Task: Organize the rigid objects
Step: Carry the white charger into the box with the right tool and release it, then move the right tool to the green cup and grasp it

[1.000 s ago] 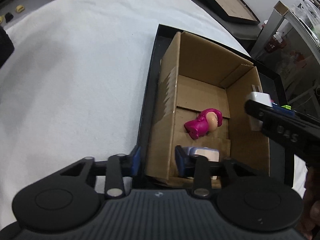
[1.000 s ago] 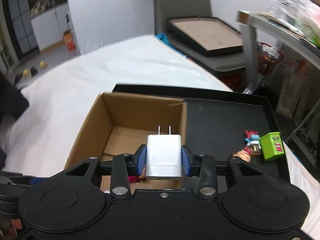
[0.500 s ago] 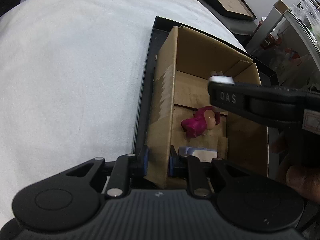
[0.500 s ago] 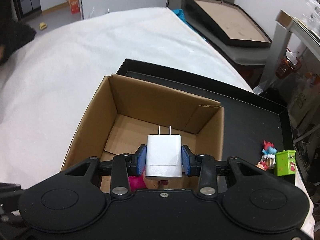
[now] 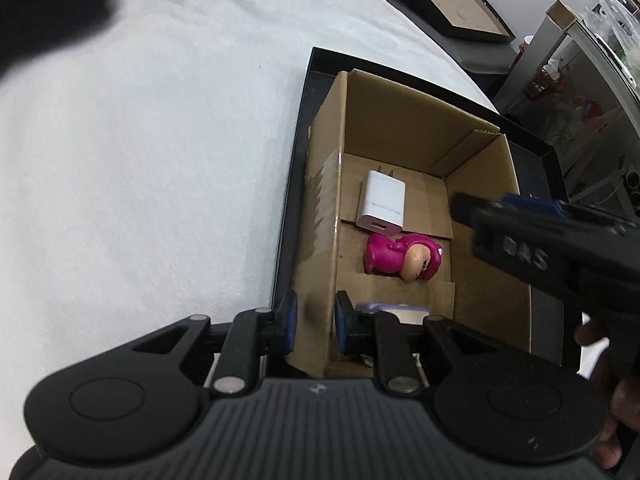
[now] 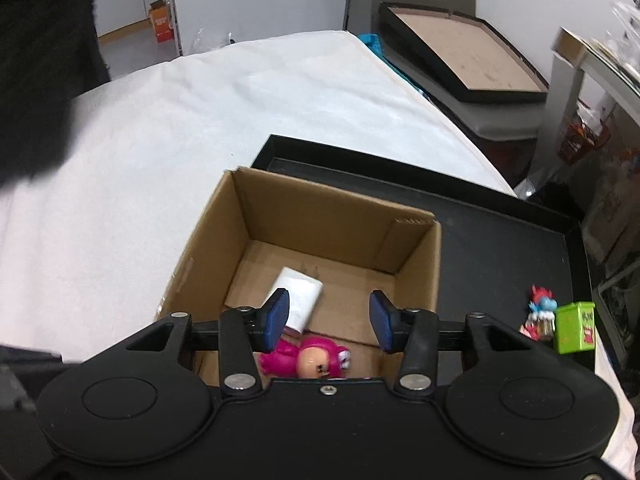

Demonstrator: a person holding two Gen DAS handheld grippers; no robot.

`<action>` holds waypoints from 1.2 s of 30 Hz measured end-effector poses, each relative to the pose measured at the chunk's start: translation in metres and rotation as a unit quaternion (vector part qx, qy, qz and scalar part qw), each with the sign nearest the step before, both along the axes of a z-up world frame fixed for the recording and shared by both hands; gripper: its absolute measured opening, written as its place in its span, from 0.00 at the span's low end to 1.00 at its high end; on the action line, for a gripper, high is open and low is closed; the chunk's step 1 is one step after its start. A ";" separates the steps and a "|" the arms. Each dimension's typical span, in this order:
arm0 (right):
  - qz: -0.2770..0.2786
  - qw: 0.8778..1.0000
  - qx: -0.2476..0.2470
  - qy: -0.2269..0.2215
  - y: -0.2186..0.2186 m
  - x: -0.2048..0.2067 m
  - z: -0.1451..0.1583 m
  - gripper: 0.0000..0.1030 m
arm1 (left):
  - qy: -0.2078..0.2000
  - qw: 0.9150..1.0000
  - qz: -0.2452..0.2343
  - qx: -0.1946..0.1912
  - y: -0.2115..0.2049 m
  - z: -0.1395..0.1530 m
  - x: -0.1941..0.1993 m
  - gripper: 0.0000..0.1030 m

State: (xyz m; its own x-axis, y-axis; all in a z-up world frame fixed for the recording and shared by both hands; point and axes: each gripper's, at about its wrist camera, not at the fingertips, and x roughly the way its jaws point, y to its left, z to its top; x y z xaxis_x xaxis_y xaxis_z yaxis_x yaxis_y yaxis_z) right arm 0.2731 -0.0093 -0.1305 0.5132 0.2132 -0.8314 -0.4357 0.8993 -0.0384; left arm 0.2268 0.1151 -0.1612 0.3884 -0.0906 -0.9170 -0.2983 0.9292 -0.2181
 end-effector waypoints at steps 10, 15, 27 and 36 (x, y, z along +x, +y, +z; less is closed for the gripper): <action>-0.023 0.999 0.025 0.008 -0.043 -0.008 0.018 0.53 | 0.010 0.999 -0.021 0.048 -0.016 0.022 0.006 0.25; -0.040 0.999 0.035 0.002 -0.071 -0.006 0.027 0.62 | 0.012 0.998 -0.022 0.065 -0.025 0.031 0.011 0.42; -0.087 0.996 0.035 -0.010 -0.147 0.008 0.014 0.63 | 0.021 0.996 -0.042 0.078 -0.062 0.040 0.022 0.52; -0.105 0.994 0.030 -0.008 -0.182 0.021 -0.007 0.61 | 0.040 0.994 -0.047 0.088 -0.082 0.034 0.039 0.53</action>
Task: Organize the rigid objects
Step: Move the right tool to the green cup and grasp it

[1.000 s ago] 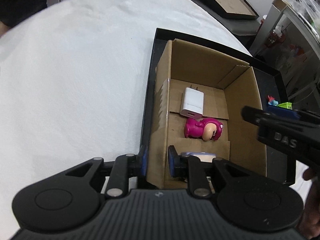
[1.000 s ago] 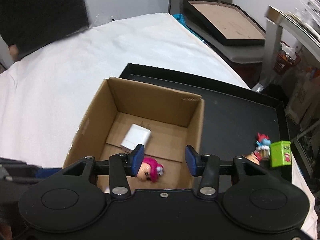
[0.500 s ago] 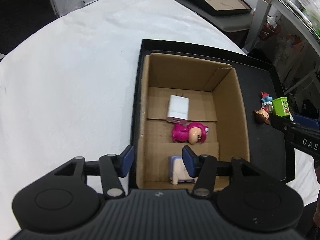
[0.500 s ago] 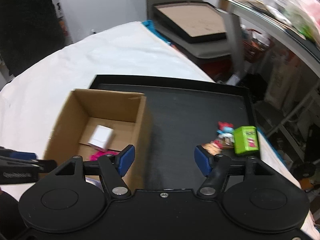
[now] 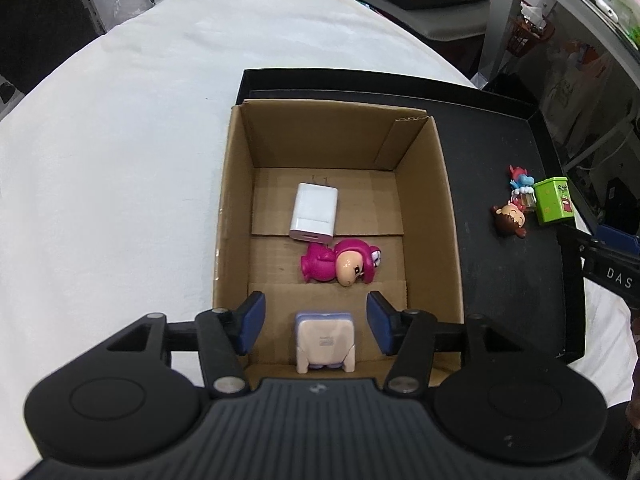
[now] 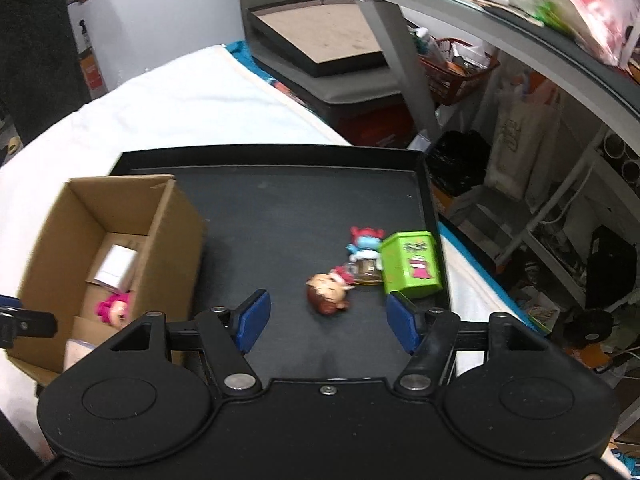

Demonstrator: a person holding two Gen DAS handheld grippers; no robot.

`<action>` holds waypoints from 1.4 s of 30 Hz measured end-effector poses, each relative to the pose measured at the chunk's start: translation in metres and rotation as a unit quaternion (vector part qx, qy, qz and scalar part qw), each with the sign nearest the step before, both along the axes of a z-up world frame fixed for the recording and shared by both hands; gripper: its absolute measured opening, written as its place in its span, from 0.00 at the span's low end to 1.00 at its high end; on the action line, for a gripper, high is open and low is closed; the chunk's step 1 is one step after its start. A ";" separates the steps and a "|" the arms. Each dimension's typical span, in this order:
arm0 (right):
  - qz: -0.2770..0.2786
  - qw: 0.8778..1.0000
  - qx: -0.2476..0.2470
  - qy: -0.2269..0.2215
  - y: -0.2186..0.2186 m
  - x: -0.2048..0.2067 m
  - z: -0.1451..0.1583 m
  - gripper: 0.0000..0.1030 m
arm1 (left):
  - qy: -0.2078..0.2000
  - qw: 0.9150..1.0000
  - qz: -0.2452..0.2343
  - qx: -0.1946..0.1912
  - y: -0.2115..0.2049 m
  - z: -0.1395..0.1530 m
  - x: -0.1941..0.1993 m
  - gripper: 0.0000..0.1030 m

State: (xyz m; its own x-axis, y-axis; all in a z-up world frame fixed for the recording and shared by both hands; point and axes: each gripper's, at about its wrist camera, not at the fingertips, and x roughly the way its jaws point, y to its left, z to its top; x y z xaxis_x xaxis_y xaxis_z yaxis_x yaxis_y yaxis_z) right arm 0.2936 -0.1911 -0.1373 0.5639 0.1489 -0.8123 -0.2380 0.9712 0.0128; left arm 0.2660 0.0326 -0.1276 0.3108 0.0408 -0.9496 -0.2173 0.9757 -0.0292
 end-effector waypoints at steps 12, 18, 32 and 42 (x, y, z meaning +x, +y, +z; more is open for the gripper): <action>-0.044 0.998 0.033 0.010 -0.048 0.037 -0.030 0.56 | 0.026 1.000 -0.001 0.018 -0.017 -0.013 0.027 0.53; -0.051 0.997 0.066 -0.003 -0.062 0.051 -0.043 0.56 | 0.035 0.999 -0.006 0.026 -0.027 -0.023 0.040 0.54; -0.026 0.995 0.091 -0.010 -0.072 0.066 -0.075 0.45 | 0.058 0.997 0.003 0.045 -0.036 -0.043 0.065 0.54; -0.009 0.994 0.102 0.024 -0.061 0.071 -0.090 0.46 | 0.060 0.997 0.007 0.046 -0.037 -0.042 0.065 0.54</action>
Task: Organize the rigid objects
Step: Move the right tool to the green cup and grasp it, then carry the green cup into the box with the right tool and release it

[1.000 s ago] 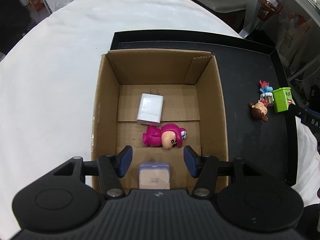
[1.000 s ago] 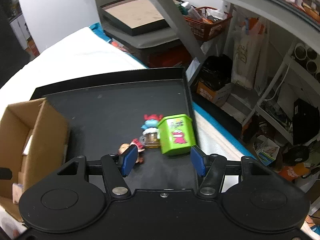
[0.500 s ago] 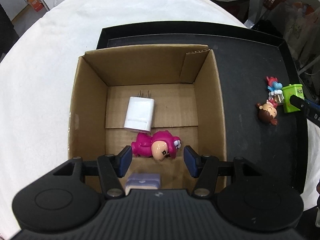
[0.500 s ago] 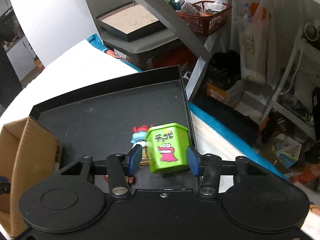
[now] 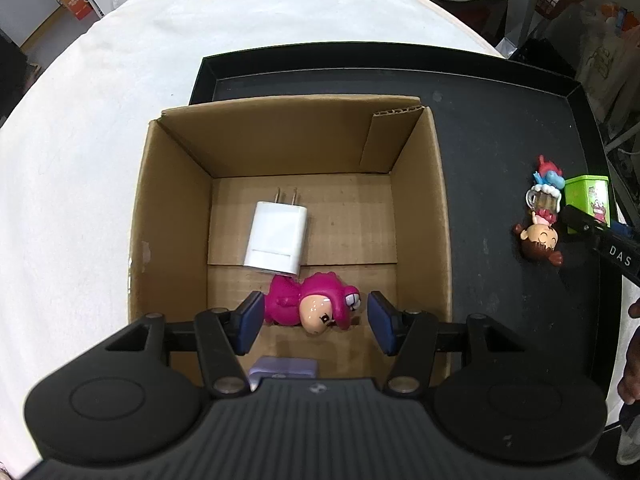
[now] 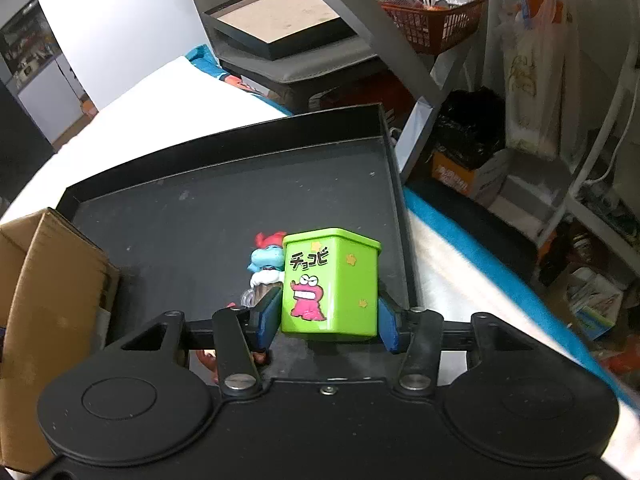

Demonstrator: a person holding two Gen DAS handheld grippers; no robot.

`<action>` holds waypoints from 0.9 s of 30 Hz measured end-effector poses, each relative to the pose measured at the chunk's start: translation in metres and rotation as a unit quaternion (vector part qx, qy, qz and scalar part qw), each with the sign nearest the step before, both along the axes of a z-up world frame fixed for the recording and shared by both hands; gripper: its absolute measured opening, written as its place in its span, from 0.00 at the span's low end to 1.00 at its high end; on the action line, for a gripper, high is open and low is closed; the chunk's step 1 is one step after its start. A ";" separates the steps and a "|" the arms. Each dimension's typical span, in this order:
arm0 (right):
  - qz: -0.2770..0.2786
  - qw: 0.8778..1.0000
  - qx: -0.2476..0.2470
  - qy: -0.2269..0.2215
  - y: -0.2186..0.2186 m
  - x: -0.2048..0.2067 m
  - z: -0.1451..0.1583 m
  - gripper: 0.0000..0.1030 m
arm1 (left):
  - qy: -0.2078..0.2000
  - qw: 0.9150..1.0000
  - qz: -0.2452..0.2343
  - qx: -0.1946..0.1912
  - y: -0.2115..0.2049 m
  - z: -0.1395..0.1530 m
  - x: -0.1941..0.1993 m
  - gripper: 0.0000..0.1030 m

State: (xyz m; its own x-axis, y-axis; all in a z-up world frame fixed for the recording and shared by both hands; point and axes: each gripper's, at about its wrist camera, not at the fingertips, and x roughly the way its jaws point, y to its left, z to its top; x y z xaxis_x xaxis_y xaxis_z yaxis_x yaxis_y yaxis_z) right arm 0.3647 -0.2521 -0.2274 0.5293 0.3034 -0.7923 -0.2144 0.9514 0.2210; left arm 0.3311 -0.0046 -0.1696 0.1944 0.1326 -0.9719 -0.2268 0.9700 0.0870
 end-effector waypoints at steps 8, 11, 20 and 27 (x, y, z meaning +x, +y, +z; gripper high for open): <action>-0.021 1.000 0.003 0.002 -0.005 -0.008 0.003 0.45 | -0.008 1.000 -0.002 -0.008 0.002 0.006 -0.010 0.54; -0.029 1.000 0.005 0.003 -0.006 -0.013 0.007 0.45 | -0.013 1.000 -0.003 -0.013 0.004 0.010 -0.014 0.54; -0.033 0.999 -0.010 -0.003 0.000 -0.031 0.028 0.45 | -0.031 0.999 0.001 -0.029 0.016 0.024 -0.030 0.54; -0.028 0.999 -0.022 -0.011 0.010 -0.042 0.050 0.45 | -0.047 0.998 0.014 -0.037 0.037 0.034 -0.045 0.54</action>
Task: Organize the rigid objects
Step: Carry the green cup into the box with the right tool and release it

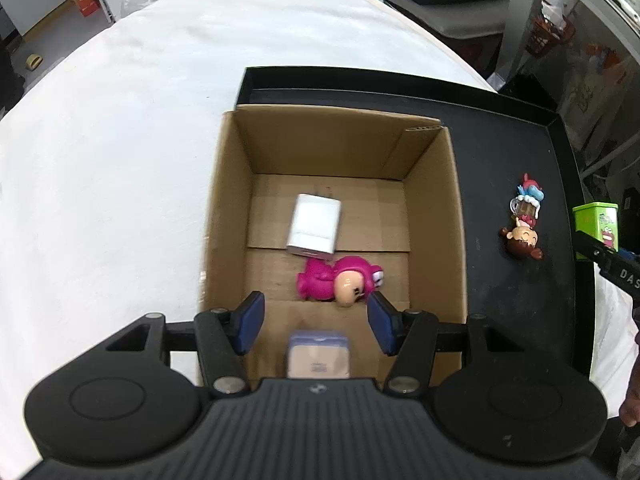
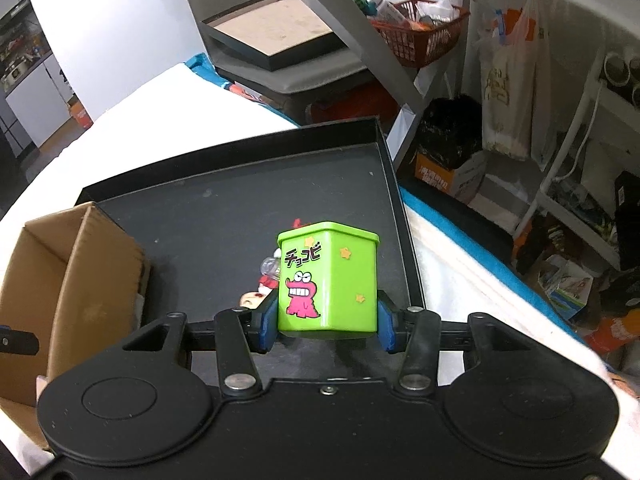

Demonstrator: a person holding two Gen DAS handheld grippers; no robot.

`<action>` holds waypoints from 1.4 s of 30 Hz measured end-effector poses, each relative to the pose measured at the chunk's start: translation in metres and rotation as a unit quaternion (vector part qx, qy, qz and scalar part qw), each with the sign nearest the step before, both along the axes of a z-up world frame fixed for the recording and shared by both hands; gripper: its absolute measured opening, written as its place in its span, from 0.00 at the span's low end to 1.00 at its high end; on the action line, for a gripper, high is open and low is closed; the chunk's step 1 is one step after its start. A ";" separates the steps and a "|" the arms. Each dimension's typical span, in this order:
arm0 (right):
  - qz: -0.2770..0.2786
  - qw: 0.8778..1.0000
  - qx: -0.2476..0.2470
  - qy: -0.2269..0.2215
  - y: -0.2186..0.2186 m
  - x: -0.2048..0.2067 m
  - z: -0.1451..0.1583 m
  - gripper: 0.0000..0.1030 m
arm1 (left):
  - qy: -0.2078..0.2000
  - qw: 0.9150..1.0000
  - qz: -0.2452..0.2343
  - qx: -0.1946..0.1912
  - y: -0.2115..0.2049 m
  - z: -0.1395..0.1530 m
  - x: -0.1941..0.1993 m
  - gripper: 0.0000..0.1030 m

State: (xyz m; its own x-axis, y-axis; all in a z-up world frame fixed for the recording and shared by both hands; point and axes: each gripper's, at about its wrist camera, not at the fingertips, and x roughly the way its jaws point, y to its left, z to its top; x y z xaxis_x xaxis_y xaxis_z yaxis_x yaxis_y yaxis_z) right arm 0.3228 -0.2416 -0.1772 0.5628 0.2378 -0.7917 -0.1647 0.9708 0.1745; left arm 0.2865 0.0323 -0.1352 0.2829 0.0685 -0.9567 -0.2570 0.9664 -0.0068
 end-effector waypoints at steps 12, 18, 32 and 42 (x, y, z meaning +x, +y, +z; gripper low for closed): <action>0.030 0.999 -0.013 -0.021 0.048 -0.011 0.032 0.45 | -0.020 0.999 0.007 -0.041 0.036 0.013 -0.026 0.54; 0.050 0.998 -0.023 -0.031 0.079 -0.016 0.046 0.45 | -0.022 0.999 0.010 -0.029 0.049 0.018 -0.031 0.54; 0.106 0.992 -0.053 -0.034 0.155 -0.025 0.063 0.45 | -0.028 0.997 0.018 -0.065 0.072 -0.010 -0.038 0.48; 0.141 0.987 -0.066 -0.033 0.203 -0.023 0.062 0.45 | -0.035 0.996 0.018 -0.078 0.080 -0.021 -0.041 0.16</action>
State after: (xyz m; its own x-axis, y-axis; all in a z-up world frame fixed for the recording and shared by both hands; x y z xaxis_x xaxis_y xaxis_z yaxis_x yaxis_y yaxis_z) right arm 0.2998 -0.0385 -0.1156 0.5399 0.2897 -0.7903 -0.4388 0.8981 0.0294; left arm 0.2453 0.1120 -0.1565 0.3495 -0.0673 -0.9345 -0.2851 0.9425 -0.1745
